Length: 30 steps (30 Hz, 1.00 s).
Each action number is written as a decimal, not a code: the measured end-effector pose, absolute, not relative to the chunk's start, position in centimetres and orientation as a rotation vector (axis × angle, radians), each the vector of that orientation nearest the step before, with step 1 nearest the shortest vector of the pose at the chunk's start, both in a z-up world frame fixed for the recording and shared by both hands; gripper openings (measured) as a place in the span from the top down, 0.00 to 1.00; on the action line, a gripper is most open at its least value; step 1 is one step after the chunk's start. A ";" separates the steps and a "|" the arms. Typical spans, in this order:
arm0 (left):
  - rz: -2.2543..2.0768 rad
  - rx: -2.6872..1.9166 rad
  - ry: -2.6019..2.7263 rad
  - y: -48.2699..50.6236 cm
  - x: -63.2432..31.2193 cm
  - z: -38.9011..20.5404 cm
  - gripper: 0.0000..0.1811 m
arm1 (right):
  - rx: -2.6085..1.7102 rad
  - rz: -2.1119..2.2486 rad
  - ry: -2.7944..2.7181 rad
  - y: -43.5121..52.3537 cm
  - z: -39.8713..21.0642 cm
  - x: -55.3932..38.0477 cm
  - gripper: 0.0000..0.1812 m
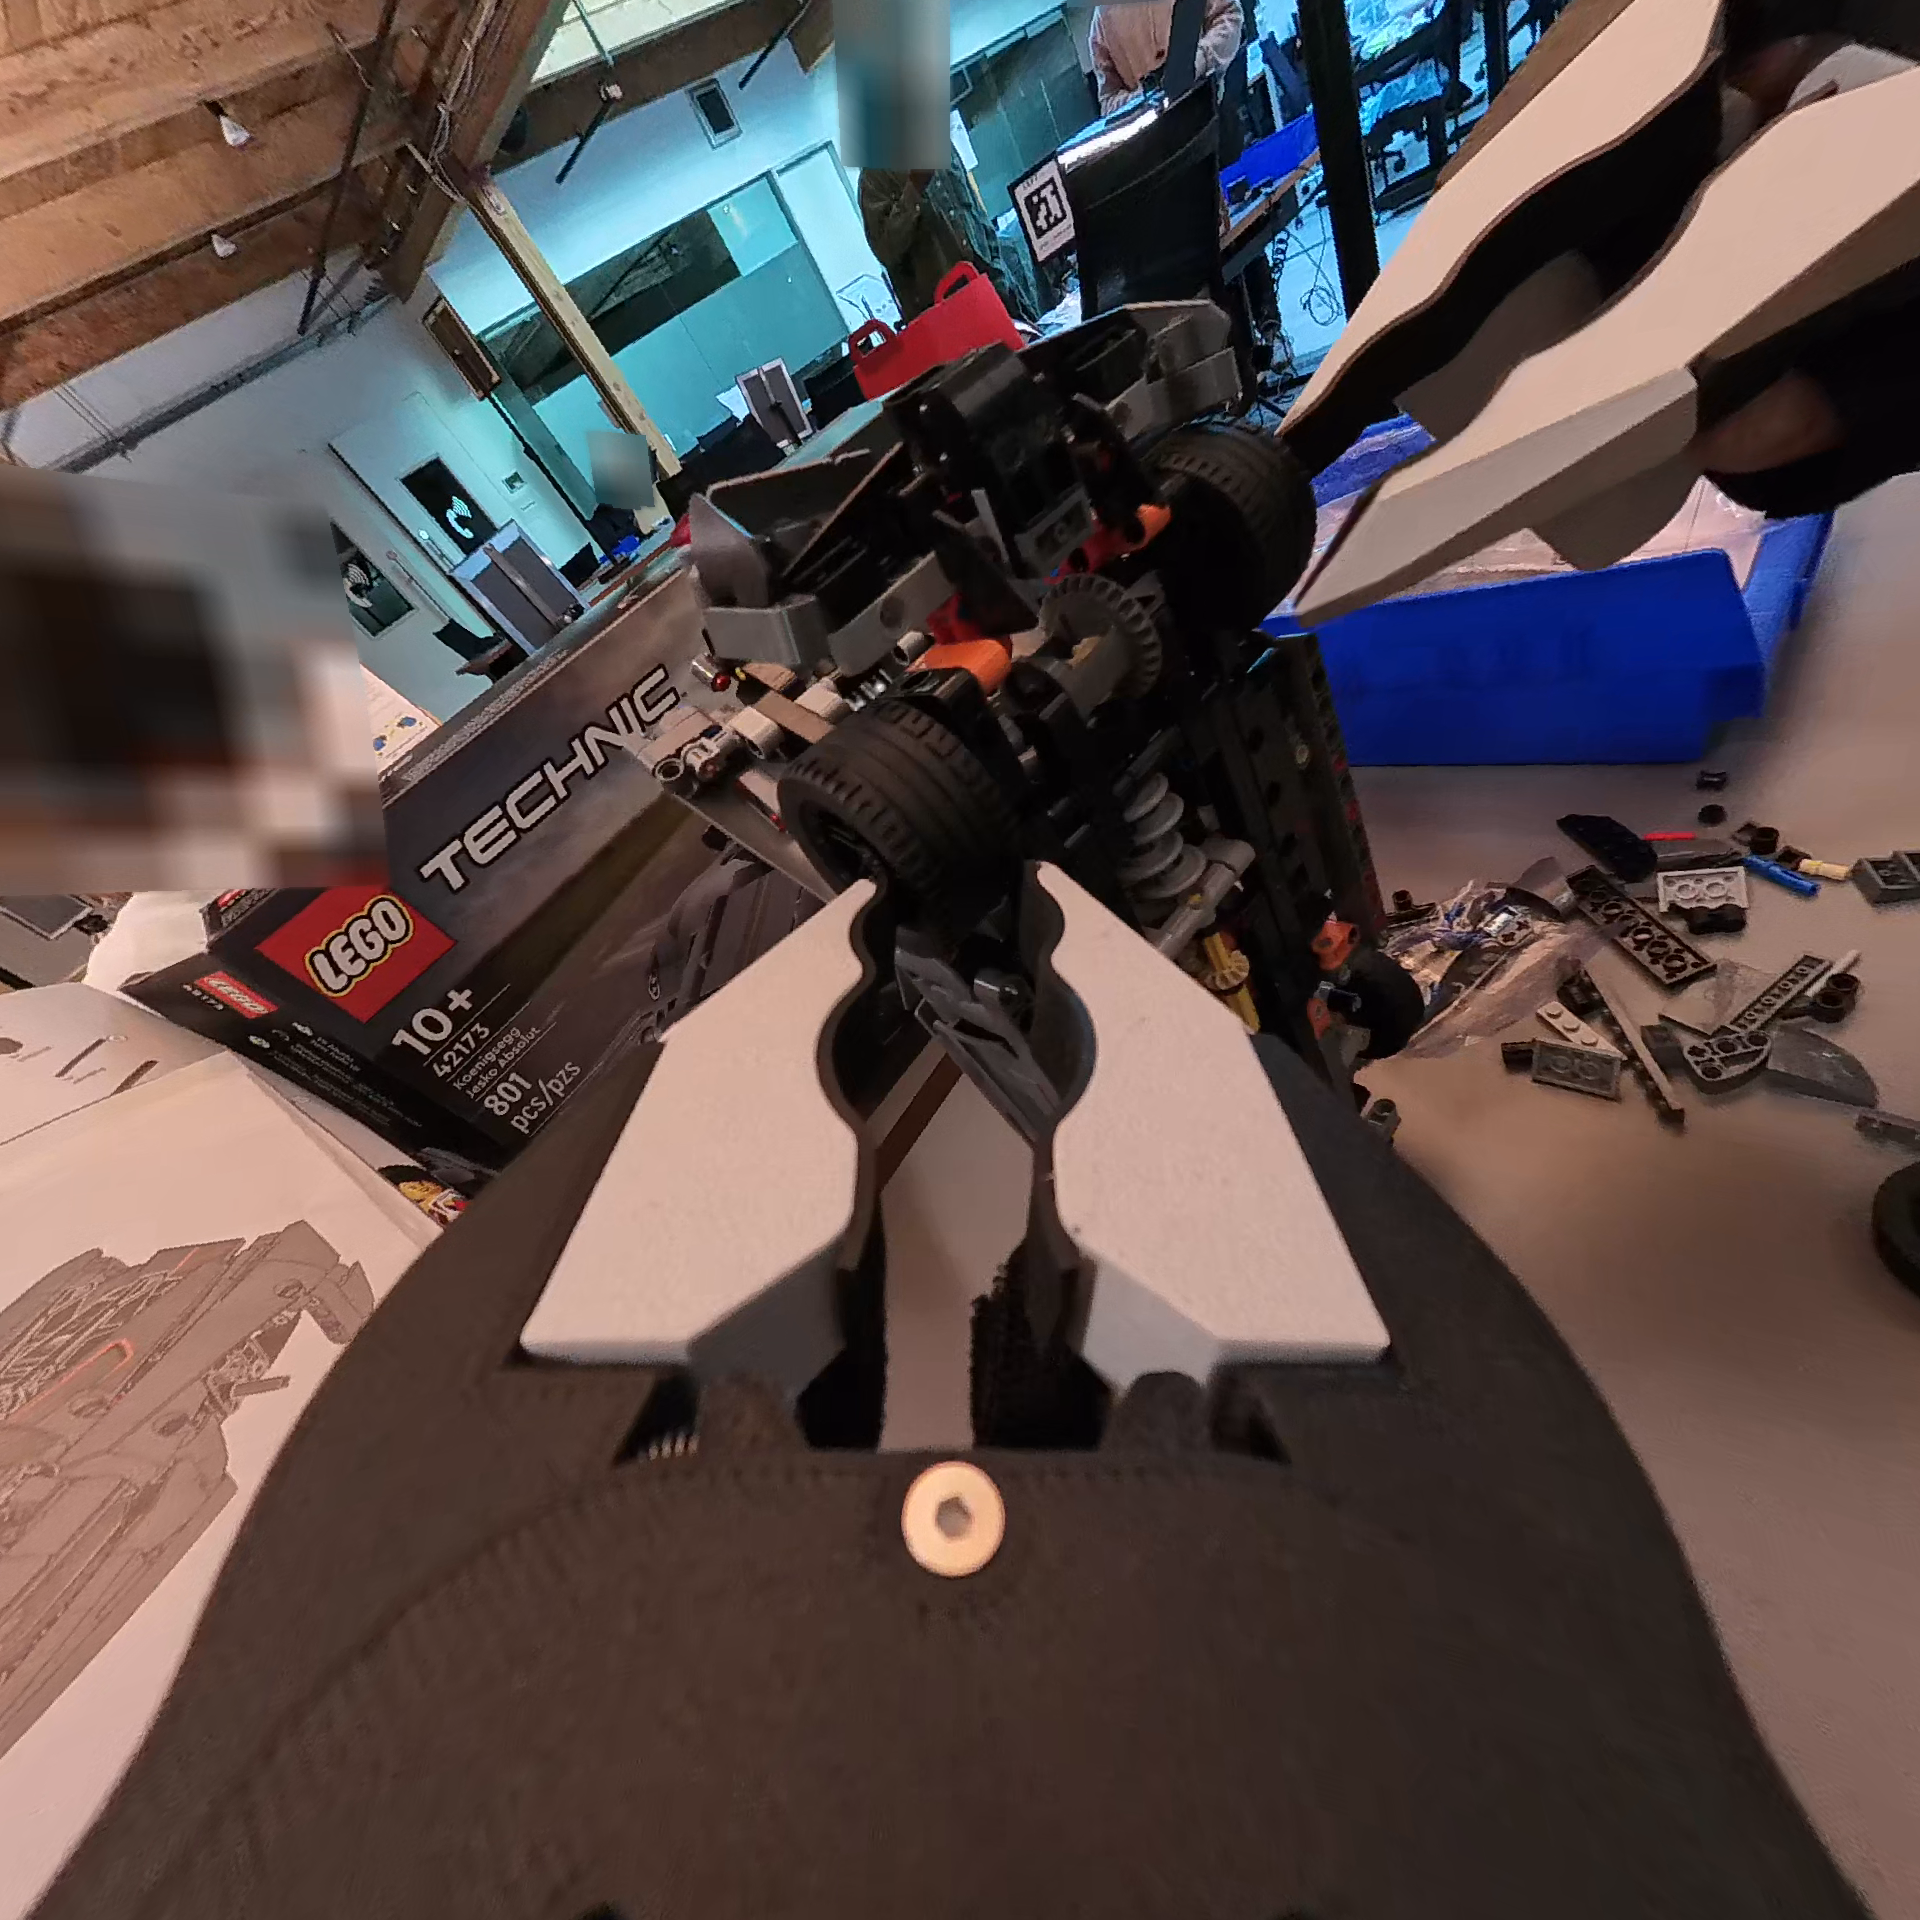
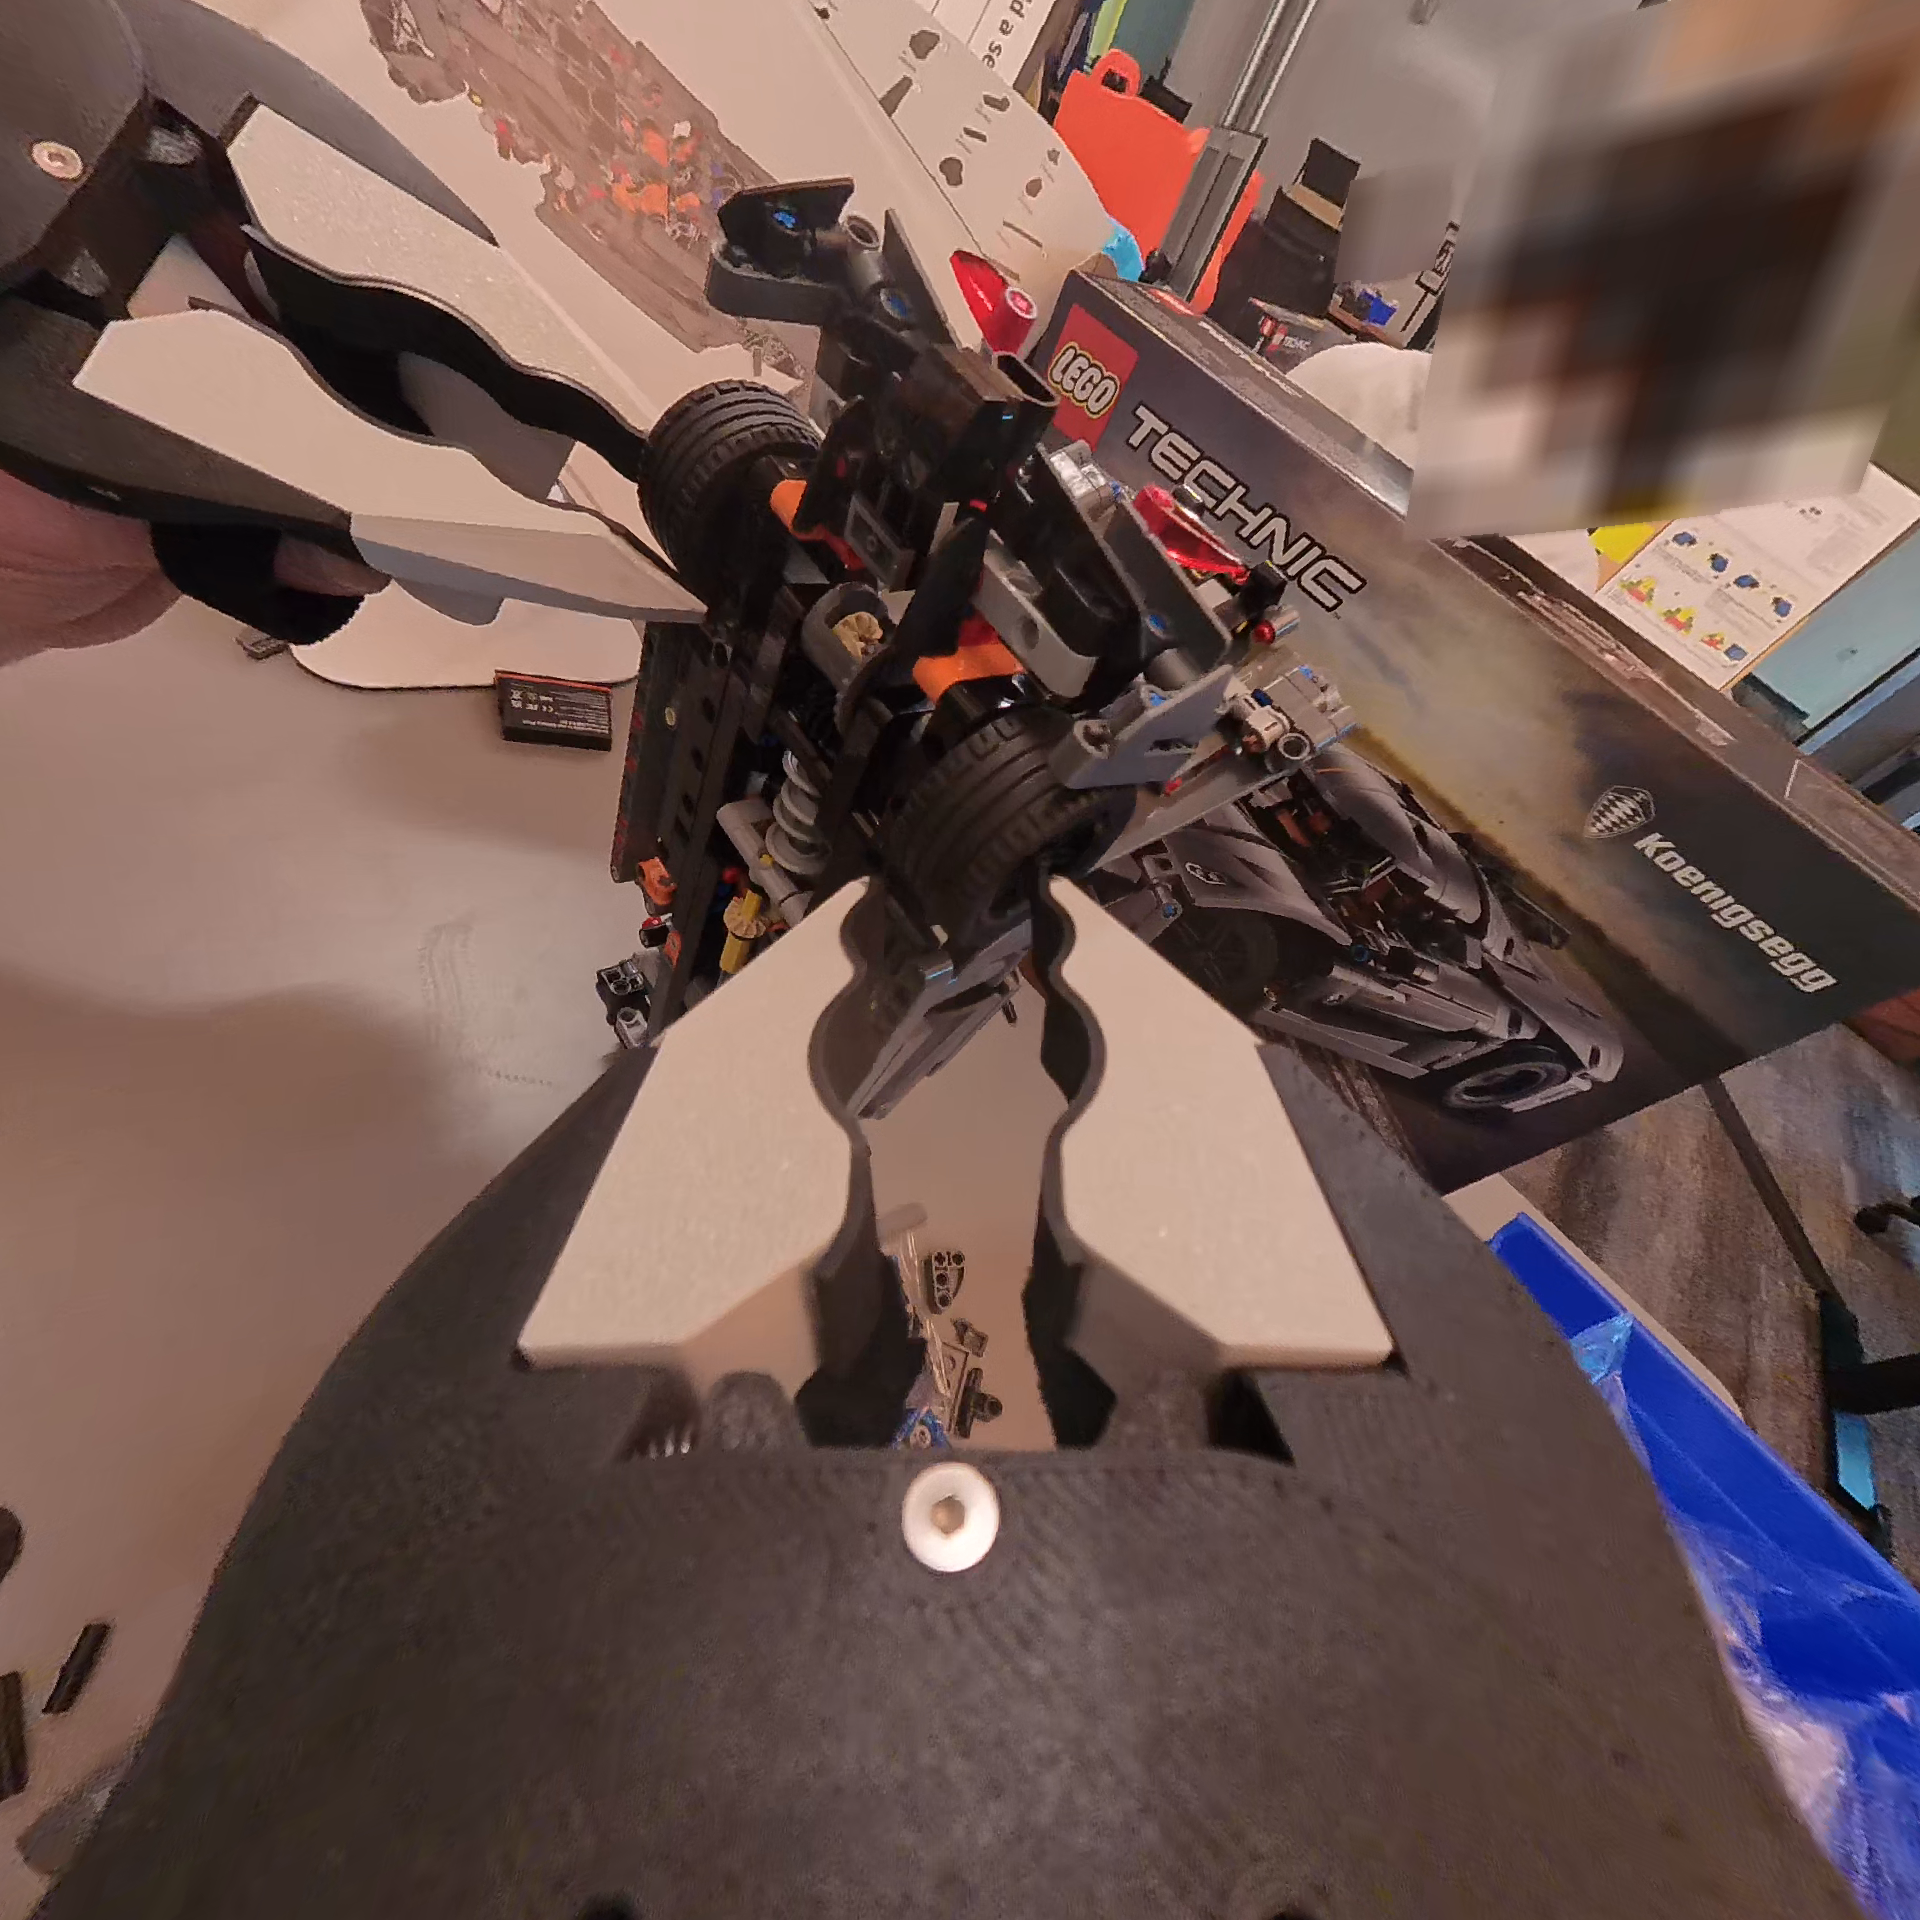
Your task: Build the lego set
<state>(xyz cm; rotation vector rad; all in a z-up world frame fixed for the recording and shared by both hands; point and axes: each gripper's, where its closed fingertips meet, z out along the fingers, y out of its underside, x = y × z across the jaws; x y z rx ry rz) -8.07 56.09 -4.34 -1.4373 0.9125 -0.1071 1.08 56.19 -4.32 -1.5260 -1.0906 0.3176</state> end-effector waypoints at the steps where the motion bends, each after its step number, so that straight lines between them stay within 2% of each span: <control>1: -0.105 -1.437 0.914 56.1 -8.1 -4.3 0.88 | -1.523 0.319 -1.088 56.2 -4.3 1.1 0.88; 5: -0.105 -1.437 0.914 56.1 -8.1 -4.4 0.88 | -1.517 0.336 -1.072 56.3 -4.3 1.1 0.92; 30: -0.125 -1.429 0.912 56.2 -8.3 -4.5 0.88 | -1.483 0.289 -1.109 56.1 -4.5 1.1 0.94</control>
